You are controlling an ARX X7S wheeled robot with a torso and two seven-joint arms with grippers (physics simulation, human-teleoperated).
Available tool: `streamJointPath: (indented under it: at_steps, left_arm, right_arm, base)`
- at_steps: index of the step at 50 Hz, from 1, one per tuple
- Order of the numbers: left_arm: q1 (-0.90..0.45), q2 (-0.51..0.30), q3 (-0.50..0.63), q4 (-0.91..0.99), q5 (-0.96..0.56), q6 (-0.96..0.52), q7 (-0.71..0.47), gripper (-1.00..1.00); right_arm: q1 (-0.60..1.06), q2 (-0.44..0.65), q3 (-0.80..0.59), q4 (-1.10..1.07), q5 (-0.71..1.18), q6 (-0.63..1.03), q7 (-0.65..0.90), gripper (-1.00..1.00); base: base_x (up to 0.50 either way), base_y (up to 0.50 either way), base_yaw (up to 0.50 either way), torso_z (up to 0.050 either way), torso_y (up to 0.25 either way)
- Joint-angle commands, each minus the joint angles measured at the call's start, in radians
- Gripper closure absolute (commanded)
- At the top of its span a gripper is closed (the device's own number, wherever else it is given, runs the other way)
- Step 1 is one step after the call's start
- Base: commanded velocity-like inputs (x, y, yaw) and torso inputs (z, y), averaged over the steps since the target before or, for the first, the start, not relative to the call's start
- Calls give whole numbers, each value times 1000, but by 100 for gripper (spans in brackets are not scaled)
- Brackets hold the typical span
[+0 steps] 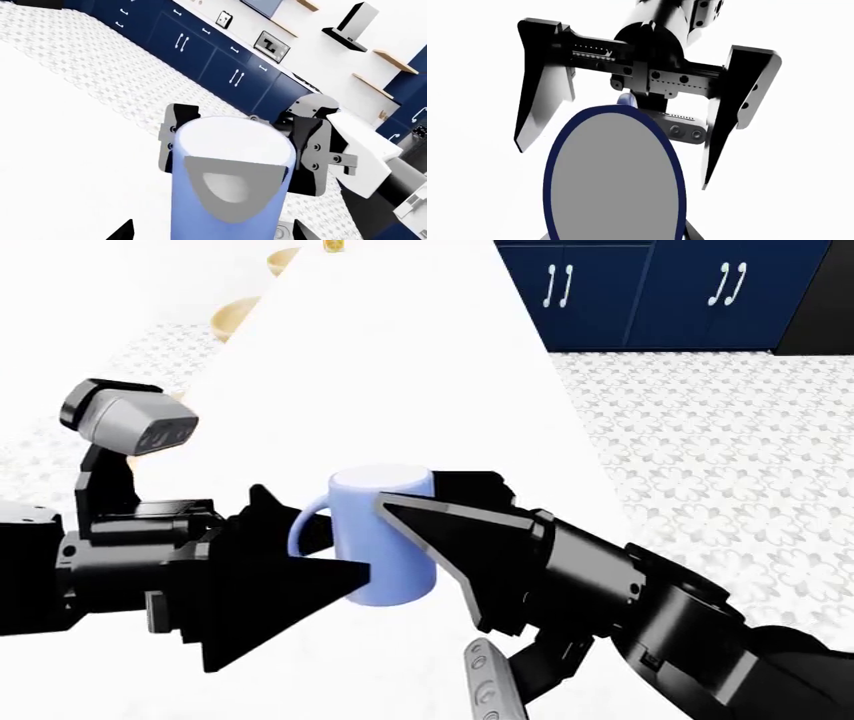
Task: A wet mug is on the counter and needs to be dried. Pick it up and place it upside down in the open cabinet.
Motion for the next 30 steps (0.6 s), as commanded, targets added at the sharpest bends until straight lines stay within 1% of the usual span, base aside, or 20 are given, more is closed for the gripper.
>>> streamJointPath:
  at_steps: [1,21,22,27,30]
  left_arm:
    - [-5,27,21,-17,31,2,30,-100]
    - [-19,63,52,-20,49,7,35,-100]
    - [-20,64,54,-21,47,7,33,100]
    - [-18,67,57,-19,46,11,25,100]
    - [-25,73,62,-43,13,6,21,100]
  right_arm:
    - [1,0,11,-6,-14,10,-6,100]
    - [-9,2,16,2,-15,8,-1,100]
    - [-11,2,16,3,-15,8,0,100]
    - [-14,2,16,5,-16,7,3,100]
    - [-14,3,18,3,-15,6,3,100]
  base:
    - [0,0,0,0,0]
    - [0,0,0,0,0]
    - [0,0,0,0,0]
    - [0,0,0,0,0]
    - [0,0,0,0,0]
